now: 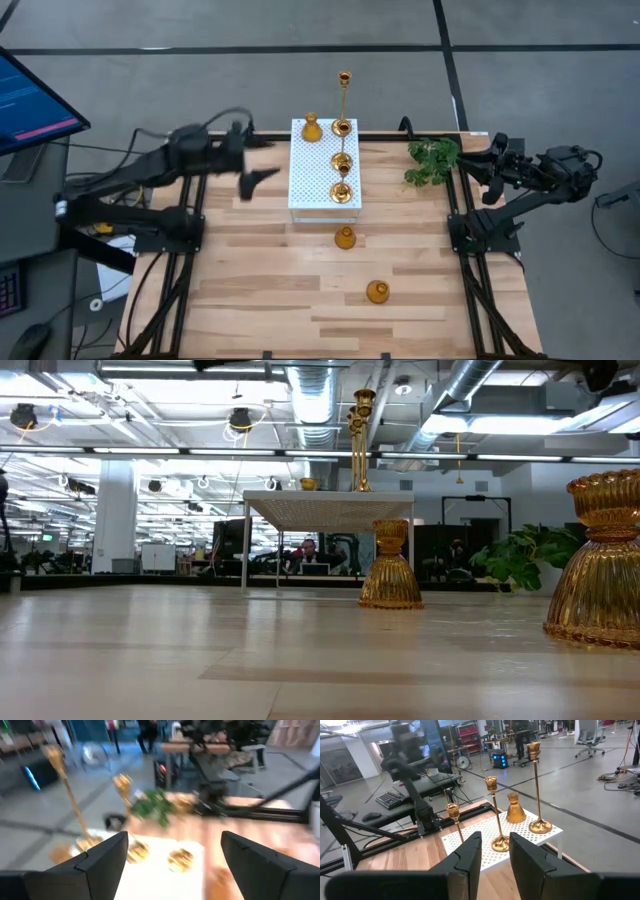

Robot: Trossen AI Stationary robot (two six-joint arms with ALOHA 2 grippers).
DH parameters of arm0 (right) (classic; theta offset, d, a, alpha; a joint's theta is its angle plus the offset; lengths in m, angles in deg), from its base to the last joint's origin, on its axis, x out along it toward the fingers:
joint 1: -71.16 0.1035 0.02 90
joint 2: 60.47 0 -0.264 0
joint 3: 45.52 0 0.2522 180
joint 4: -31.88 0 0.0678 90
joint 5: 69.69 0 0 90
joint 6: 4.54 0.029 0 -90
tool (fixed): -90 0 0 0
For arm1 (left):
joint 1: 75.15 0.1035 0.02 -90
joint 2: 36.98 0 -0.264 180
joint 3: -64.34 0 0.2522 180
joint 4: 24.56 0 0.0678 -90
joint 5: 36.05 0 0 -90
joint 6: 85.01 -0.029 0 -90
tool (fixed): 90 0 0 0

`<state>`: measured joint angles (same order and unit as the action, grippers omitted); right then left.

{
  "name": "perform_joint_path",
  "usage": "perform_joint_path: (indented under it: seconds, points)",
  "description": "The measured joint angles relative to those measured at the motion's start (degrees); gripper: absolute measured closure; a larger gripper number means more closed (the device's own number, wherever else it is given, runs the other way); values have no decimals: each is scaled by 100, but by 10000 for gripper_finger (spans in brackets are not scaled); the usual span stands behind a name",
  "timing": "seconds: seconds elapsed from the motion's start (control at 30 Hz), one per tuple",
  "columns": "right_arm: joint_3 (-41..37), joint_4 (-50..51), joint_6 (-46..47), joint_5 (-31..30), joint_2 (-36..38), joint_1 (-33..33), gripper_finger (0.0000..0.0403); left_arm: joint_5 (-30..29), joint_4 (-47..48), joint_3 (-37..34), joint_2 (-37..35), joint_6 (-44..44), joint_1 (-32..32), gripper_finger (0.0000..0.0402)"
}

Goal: Pick & Place candle stick holders
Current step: Adjust the shelf

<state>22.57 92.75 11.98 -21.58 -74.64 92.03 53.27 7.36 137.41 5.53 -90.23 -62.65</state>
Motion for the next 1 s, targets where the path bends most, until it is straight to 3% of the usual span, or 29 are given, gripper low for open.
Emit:
perform_joint_path:
  seconds: [0.17, 0.3, 0.6, 0.8, 1.0]
  points:
    - [0, 0, 4, -7, 0, 0, 312, -1116, 1128, 0, -79, 1079, -1702, 82]
    - [0, 0, 4, -13, 0, 0, 312, -1250, 1408, 0, 468, 1301, -2644, 82]
    - [0, 36, 2, -12, 0, 0, 312, -1317, 1319, -271, 1854, 2022, -3519, 82]
    - [0, 90, -23, 4, 0, 0, 312, -1580, -227, -1295, 1979, 2646, -3631, 82]
    - [0, 92, -59, 4, 0, -2, 312, -2107, -2248, -2614, 2023, 2085, -3561, 82]
